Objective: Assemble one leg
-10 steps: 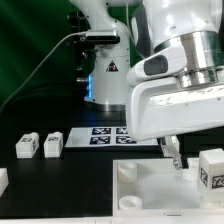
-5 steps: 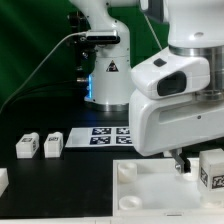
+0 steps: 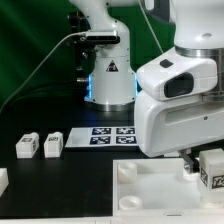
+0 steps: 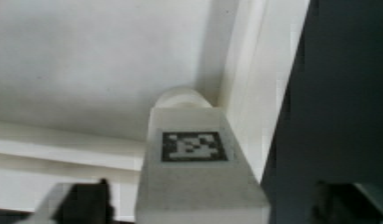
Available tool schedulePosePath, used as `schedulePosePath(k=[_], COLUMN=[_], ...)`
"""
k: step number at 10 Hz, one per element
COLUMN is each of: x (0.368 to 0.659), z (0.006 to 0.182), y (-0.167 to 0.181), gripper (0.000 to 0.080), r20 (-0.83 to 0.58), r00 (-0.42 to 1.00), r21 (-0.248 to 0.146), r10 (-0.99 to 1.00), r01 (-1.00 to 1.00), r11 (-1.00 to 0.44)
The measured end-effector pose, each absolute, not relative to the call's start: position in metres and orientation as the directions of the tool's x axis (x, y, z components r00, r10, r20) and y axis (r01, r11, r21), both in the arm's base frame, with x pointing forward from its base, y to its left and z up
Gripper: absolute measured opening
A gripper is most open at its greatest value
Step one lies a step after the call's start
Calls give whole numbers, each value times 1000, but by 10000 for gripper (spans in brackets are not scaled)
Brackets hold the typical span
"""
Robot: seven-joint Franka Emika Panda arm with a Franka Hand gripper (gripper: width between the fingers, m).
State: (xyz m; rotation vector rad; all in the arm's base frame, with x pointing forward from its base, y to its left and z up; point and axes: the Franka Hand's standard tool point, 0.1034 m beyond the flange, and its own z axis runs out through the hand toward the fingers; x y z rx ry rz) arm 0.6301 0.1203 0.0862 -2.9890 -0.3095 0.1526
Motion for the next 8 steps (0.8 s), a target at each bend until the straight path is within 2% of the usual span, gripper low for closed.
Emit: schedulePosePath(k=[1, 2, 3, 6, 8], x=[630, 630, 630, 629, 622], z=[86, 86, 86, 86, 85], y=[120, 120, 119, 117, 117], gripper=[424, 424, 301, 301, 301], r20=[-87, -87, -87, -38, -19], r00=[974, 974, 974, 993, 989], r21=[-142, -142, -140, -126, -116], r10=[210, 210, 209, 115, -150], r01=[197, 197, 195, 110, -151], r11=[-970, -970, -971, -986, -982])
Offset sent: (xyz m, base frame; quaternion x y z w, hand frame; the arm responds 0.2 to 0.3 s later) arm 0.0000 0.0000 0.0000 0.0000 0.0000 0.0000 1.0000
